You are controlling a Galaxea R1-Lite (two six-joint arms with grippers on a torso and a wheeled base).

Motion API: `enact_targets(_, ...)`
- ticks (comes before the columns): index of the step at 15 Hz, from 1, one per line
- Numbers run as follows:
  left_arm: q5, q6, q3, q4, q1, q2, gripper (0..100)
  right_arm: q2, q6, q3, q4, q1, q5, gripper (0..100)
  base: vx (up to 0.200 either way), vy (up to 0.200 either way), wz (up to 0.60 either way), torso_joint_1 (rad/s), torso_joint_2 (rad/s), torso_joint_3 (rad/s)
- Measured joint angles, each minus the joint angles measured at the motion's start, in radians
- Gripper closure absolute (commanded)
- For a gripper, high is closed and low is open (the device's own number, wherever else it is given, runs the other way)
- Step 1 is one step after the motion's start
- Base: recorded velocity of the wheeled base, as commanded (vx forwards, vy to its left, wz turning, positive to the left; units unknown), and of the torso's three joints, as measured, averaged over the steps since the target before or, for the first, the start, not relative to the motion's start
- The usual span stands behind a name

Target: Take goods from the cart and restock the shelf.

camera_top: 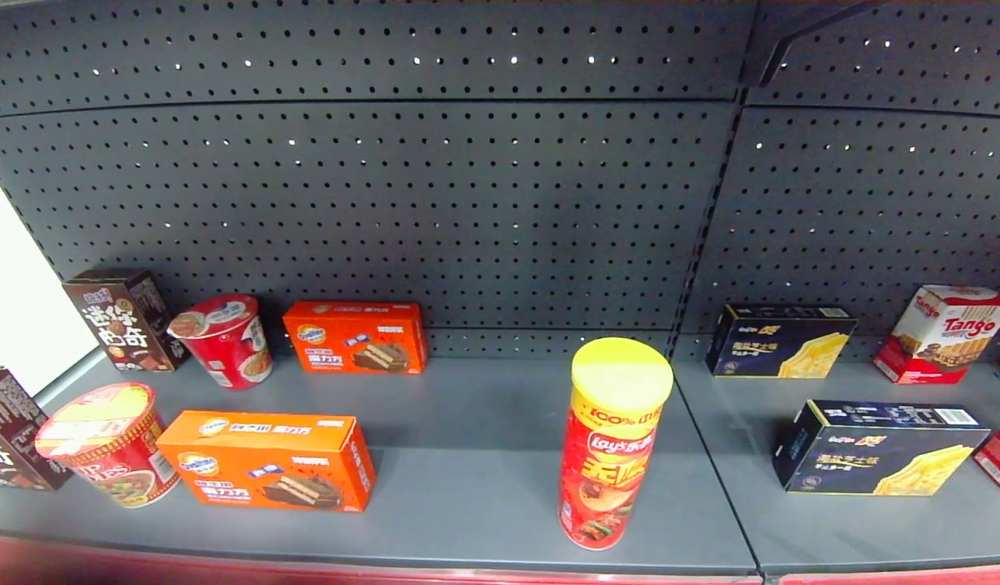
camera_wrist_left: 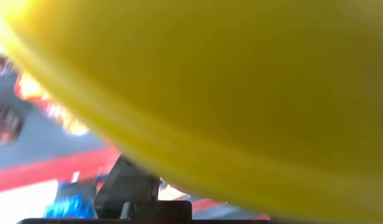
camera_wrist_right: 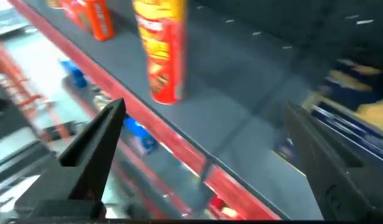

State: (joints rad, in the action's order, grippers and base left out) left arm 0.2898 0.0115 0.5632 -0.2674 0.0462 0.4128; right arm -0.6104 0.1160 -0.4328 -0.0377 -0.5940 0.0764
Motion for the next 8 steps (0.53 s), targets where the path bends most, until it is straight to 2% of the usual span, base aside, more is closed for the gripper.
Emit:
enact_targets(4,0.099,-0.025,0.072,0.152,0.000,0.195,100,0.166,0.009,0.077,0.077,0.065,-0.014,0,0.000,0.000,0.00,0.000,0.00,0.000)
enact_targets(8,0.189,-0.030,0.133,0.250,0.014,0.368,100,0.298,0.018,0.131,0.149,0.159,-0.013,0,0.000,0.000,0.00,0.000,0.00,0.000)
